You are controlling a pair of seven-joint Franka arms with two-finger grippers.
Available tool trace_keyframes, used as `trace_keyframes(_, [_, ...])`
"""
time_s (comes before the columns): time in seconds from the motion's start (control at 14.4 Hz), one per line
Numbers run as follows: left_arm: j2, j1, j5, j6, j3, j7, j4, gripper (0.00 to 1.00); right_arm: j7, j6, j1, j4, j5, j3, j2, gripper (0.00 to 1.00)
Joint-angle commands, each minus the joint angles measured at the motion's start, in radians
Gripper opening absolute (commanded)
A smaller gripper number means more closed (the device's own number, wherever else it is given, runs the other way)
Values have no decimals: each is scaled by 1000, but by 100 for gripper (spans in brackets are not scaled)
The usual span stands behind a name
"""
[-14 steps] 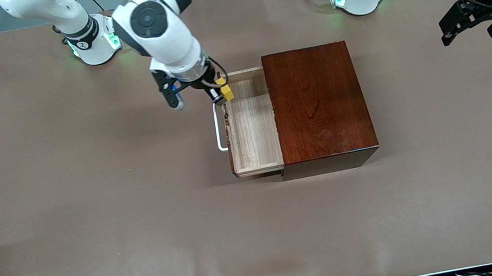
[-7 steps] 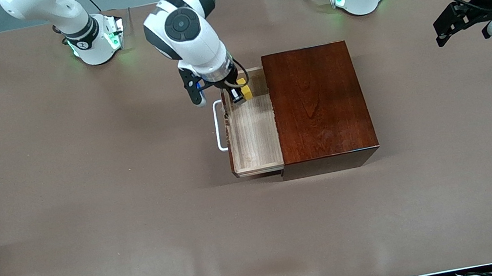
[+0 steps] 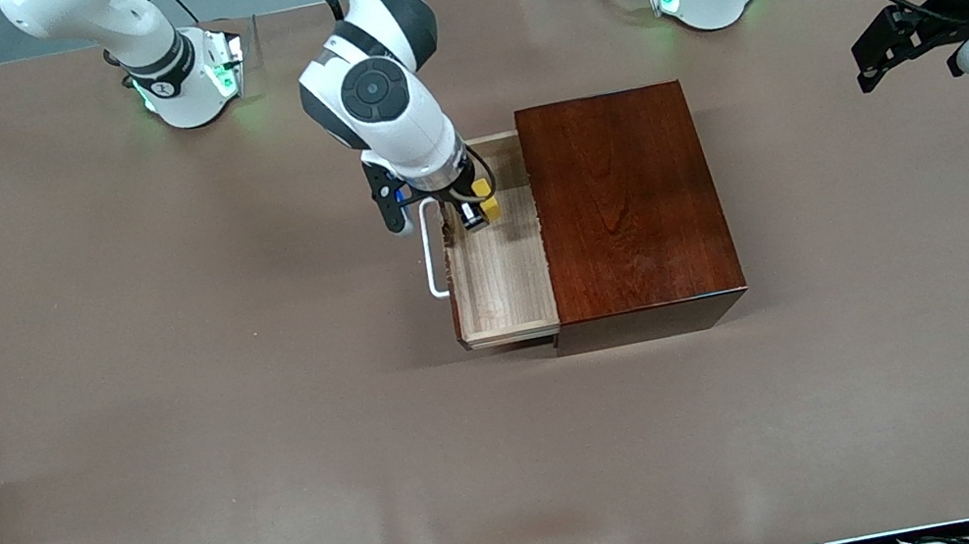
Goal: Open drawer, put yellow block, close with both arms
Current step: 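Carry the yellow cube with the right gripper over the open drawer, then lower the cube into the drawer and open the right gripper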
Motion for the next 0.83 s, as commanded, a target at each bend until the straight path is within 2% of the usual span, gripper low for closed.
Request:
trace_keyframes(0.0, [-28, 9, -14, 2, -5, 33, -27, 100, 18, 3, 6, 40, -18, 1, 44, 0])
trace_keyframes(0.21, [-28, 9, -14, 2, -5, 33, -27, 100, 18, 1, -5, 40, -18, 1, 47, 0])
trace_keyframes(0.28, [-28, 9, -14, 2, -5, 33, -27, 100, 21, 0, -6, 42, -17, 1, 47, 19])
trace_keyframes(0.35, [-30, 9, -14, 2, -5, 33, -27, 100, 23, -3, -9, 48, -15, 1, 47, 60])
trace_keyframes(0.42, [-28, 9, -14, 2, -5, 33, -27, 100, 26, -11, -11, 62, -17, 0, 47, 89])
trace_keyframes(0.49, [-30, 9, -14, 2, -5, 33, -26, 100, 30, -14, -17, 71, -17, 0, 45, 100])
trace_keyframes(0.76, [-19, 2, -14, 2, -14, 28, -12, 100, 21, -118, -49, 152, -17, 0, 45, 100])
